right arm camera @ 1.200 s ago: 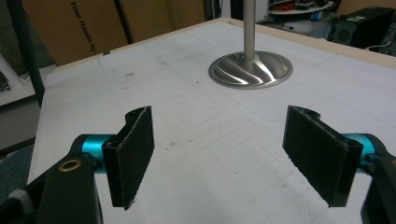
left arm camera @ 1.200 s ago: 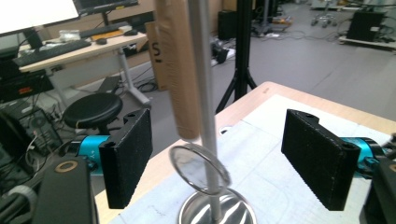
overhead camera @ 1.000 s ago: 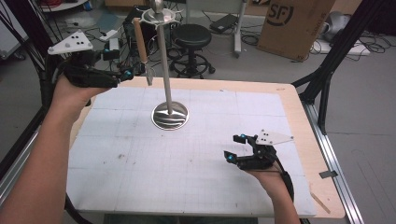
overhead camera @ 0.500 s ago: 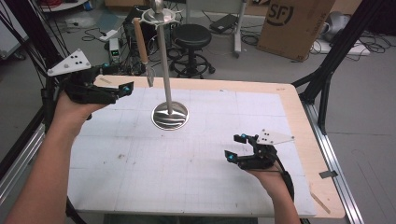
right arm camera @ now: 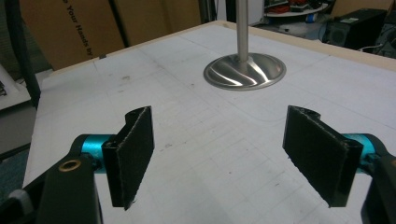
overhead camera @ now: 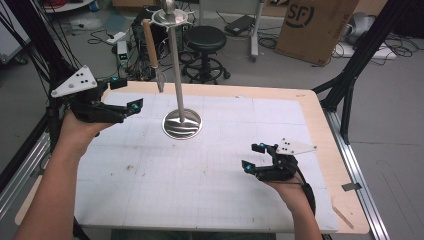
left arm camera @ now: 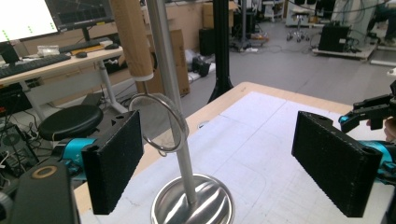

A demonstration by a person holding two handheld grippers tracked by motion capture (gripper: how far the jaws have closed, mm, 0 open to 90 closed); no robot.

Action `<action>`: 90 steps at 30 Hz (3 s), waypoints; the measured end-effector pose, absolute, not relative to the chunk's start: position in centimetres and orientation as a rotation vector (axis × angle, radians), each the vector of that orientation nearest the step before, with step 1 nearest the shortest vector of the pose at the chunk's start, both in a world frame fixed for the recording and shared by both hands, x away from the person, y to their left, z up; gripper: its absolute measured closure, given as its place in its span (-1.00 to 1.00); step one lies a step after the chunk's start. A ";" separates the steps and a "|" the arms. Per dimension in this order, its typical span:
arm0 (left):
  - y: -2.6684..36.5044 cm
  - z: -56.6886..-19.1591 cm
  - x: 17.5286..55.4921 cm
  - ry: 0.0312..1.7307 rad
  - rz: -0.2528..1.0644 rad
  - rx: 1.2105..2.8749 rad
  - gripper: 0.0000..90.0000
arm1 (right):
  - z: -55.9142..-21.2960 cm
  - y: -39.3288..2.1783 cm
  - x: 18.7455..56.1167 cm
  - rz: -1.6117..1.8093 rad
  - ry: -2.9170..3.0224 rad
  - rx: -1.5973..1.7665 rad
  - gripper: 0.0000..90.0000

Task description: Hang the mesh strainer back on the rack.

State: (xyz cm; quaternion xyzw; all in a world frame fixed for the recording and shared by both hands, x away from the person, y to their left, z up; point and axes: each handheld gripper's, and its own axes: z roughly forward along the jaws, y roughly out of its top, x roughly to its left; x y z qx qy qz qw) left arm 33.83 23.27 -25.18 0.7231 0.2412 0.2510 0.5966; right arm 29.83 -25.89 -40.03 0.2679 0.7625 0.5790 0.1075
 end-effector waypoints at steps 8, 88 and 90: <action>23.4 -28.4 33.1 0.565 0.556 1.666 -0.63 | -40.1 -25.9 29.8 1.700 2.247 0.791 -0.46; 23.5 -38.5 28.2 0.637 0.464 1.668 -0.70 | -40.9 -26.5 30.7 1.668 2.219 0.873 -0.61; 23.5 -38.5 28.2 0.639 0.464 1.668 -0.70 | -40.9 -26.5 30.7 1.668 2.220 0.873 -0.61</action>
